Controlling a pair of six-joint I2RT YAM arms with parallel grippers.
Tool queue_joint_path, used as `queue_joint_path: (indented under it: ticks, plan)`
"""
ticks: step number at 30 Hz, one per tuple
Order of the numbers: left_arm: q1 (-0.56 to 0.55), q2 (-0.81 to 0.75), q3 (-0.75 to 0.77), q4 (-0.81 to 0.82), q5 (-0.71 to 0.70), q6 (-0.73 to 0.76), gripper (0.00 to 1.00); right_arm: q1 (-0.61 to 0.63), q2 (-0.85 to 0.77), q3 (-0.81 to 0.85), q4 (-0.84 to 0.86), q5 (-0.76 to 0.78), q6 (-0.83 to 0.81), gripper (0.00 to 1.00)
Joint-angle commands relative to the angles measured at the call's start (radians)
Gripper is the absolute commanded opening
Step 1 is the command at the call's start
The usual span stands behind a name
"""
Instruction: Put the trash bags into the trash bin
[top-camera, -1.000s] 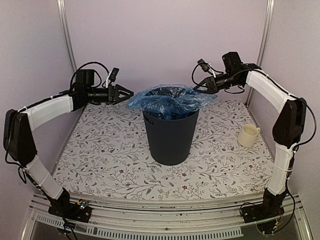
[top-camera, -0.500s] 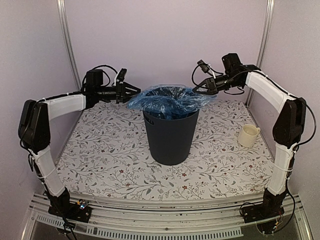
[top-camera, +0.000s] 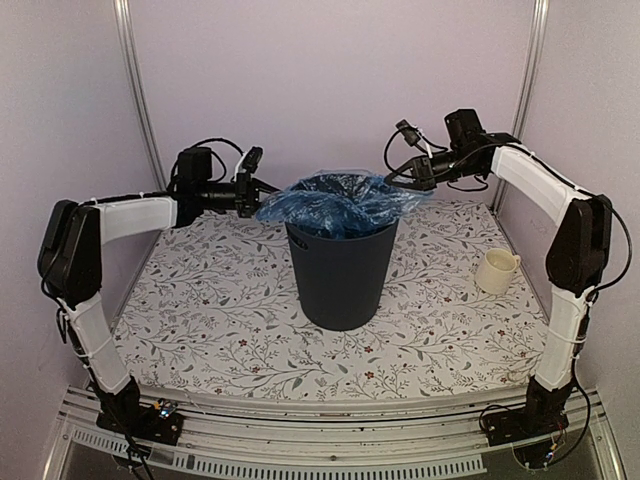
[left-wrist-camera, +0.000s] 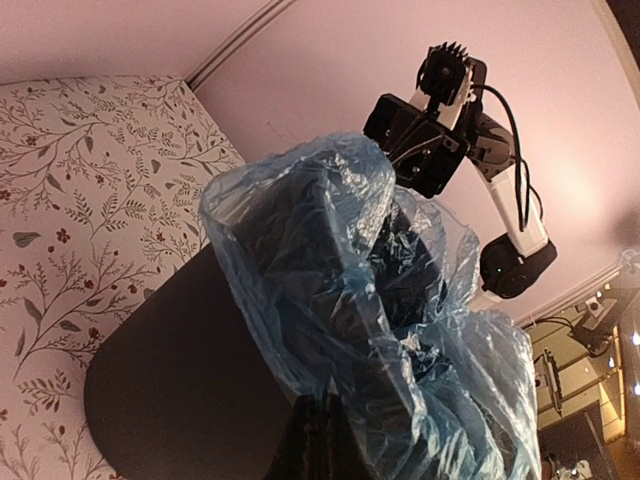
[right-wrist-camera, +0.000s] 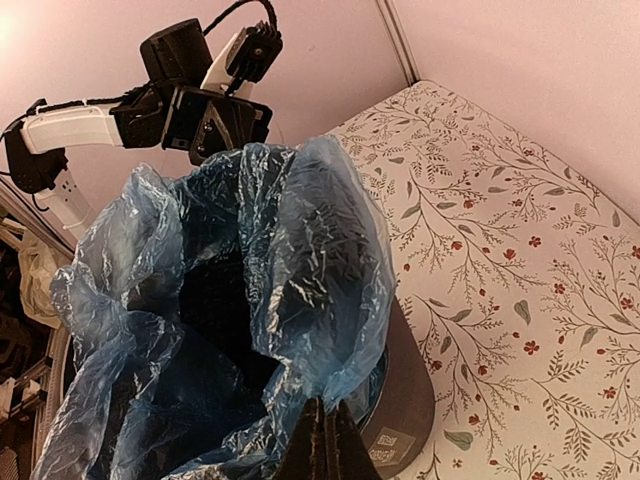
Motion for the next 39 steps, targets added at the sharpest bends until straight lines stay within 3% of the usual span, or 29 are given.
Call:
queue_joint_path:
  ticks: [1,4,12,17,24,28,33,39]
  plan:
    - [-0.003,0.024,-0.027,0.034,-0.021,-0.010,0.00,-0.012,-0.010,-0.064,-0.023,0.051,-0.001,0.02]
    - [-0.012,0.044,-0.038,0.039,-0.024,-0.012,0.00,-0.030,-0.005,-0.103,0.009,0.041,0.030,0.02]
    - [-0.033,0.037,-0.063,0.056,-0.019,-0.006,0.00,-0.034,0.017,-0.136,0.039,-0.195,0.070,0.02]
    - [-0.034,0.018,-0.080,0.068,-0.022,-0.007,0.00,-0.034,-0.013,-0.110,0.048,-0.219,0.072,0.02]
    - [-0.033,0.011,-0.078,0.098,-0.042,-0.017,0.00,-0.042,-0.025,-0.122,0.107,-0.202,0.136,0.02]
    - [-0.033,0.017,-0.058,0.134,-0.049,-0.039,0.00,-0.051,-0.006,-0.046,0.129,-0.196,0.199,0.02]
    - [-0.031,0.021,-0.041,0.155,-0.068,-0.052,0.00,-0.054,0.019,-0.001,0.142,-0.069,0.237,0.03]
    - [-0.032,0.039,-0.037,0.095,-0.092,-0.018,0.00,-0.053,0.029,-0.076,0.141,0.076,0.243,0.03]
